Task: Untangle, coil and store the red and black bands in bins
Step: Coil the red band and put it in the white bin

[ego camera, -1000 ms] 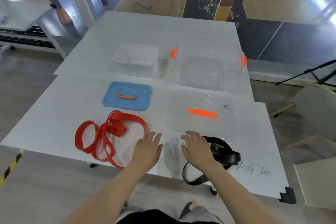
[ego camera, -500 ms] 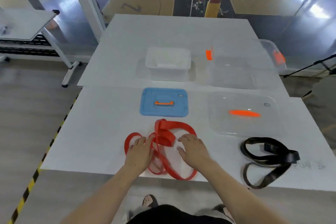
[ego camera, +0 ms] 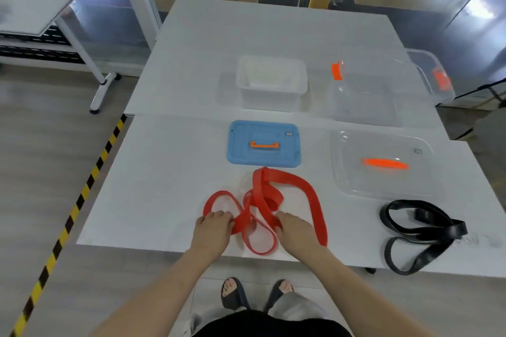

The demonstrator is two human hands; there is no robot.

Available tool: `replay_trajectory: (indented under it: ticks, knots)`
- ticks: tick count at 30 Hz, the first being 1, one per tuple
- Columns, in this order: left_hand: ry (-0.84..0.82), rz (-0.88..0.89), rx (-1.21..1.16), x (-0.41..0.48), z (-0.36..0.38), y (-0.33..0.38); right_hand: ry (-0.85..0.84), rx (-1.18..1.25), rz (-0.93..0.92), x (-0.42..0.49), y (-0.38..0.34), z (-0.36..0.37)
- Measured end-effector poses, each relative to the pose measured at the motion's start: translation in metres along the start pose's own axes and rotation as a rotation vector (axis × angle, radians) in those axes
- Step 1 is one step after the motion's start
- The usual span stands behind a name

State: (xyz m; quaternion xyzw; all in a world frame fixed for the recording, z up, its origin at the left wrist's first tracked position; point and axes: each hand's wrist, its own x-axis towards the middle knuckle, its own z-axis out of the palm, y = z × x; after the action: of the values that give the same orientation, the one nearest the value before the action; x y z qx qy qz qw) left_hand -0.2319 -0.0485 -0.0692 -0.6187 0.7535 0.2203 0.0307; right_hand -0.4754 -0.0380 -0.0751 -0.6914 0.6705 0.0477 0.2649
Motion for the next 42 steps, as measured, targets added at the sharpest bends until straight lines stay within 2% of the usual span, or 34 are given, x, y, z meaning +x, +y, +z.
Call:
replay_trajectory:
  ticks: [3,5,11,14,19,23,26,31,35,39,42]
  knots:
    - [0.166,-0.098,-0.199,0.009,-0.021,0.003,0.096,0.194,0.036,-0.003,0.005,-0.021]
    - [0.214,-0.153,-0.308,0.022,-0.03,-0.002,0.156,0.358,0.034,-0.008,0.004,-0.044]
    - [0.076,-0.177,-0.346,0.039,-0.047,0.002,0.253,0.642,-0.031,-0.02,-0.015,-0.138]
    - [0.114,-0.085,-0.416,0.044,-0.07,0.023,0.301,0.706,-0.076,-0.024,-0.017,-0.173]
    - [0.209,0.238,-0.5,0.052,-0.133,0.084,0.335,0.755,-0.111,-0.028,-0.017,-0.217]
    - [0.114,0.321,-0.649,0.054,-0.167,0.128,0.311,0.76,-0.126,-0.031,-0.014,-0.245]
    - [0.137,0.364,-0.788,0.054,-0.178,0.147,0.279,0.856,-0.187,-0.038,-0.012,-0.263]
    - [0.395,0.278,-0.898,0.056,-0.212,0.164,0.253,1.02,-0.295,-0.038,-0.006,-0.269]
    - [0.454,0.236,-0.93,0.057,-0.241,0.172,0.172,1.049,-0.355,-0.031,-0.012,-0.256]
    - [0.542,0.148,-1.089,0.053,-0.26,0.161,0.086,0.887,-0.28,-0.024,-0.013,-0.242]
    - [0.608,0.102,-1.057,0.051,-0.267,0.137,0.134,0.964,-0.241,-0.027,-0.017,-0.249]
